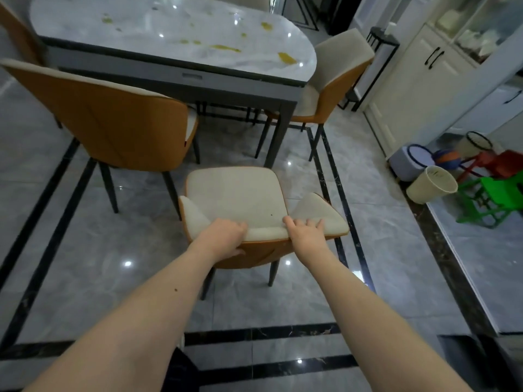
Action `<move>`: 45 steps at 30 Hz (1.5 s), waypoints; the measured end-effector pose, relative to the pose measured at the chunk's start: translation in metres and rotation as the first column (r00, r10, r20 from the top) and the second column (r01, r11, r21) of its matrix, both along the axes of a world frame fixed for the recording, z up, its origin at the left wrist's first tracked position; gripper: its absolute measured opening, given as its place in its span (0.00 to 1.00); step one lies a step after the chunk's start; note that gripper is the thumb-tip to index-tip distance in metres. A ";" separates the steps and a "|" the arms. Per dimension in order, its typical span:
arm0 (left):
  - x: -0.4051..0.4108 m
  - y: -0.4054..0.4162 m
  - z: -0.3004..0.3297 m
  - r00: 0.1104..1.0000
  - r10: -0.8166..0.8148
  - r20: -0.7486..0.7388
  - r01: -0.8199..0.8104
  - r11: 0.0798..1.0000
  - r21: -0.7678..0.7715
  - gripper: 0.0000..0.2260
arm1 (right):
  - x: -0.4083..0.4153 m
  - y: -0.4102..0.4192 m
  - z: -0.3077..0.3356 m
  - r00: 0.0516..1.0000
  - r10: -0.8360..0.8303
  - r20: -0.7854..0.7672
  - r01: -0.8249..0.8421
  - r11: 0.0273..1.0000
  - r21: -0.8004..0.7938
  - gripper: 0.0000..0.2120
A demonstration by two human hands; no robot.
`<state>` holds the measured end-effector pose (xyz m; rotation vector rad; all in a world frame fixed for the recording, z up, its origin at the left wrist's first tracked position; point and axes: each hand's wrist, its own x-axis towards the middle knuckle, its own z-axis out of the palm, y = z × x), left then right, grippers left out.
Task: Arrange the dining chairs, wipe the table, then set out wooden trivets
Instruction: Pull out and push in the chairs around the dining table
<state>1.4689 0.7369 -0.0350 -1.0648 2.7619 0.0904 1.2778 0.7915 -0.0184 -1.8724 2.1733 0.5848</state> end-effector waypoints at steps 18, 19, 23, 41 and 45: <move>0.012 -0.199 -0.001 0.999 -0.032 0.021 0.032 0.999 -0.020 0.17 | 0.015 -0.187 0.002 0.991 -0.099 0.091 0.092 0.993 0.075 0.25; 0.011 -0.209 0.000 0.999 -0.034 0.021 0.035 0.999 -0.023 0.18 | 0.015 -0.196 0.003 0.990 -0.105 0.092 0.099 0.993 0.071 0.25; 0.008 -0.249 -0.002 0.999 -0.034 0.010 0.035 0.999 -0.016 0.17 | 0.013 -0.232 0.002 0.991 -0.109 0.082 0.105 0.993 0.052 0.29; -0.053 -0.390 -0.012 0.998 0.041 -0.051 -0.045 0.996 -0.079 0.16 | -0.056 -0.380 0.000 0.996 -0.015 0.090 0.014 1.000 0.007 0.26; -0.065 -0.410 -0.014 0.995 0.089 -0.054 -0.093 0.992 -0.089 0.15 | -0.069 -0.404 -0.002 0.996 0.003 0.092 -0.003 1.000 -0.002 0.26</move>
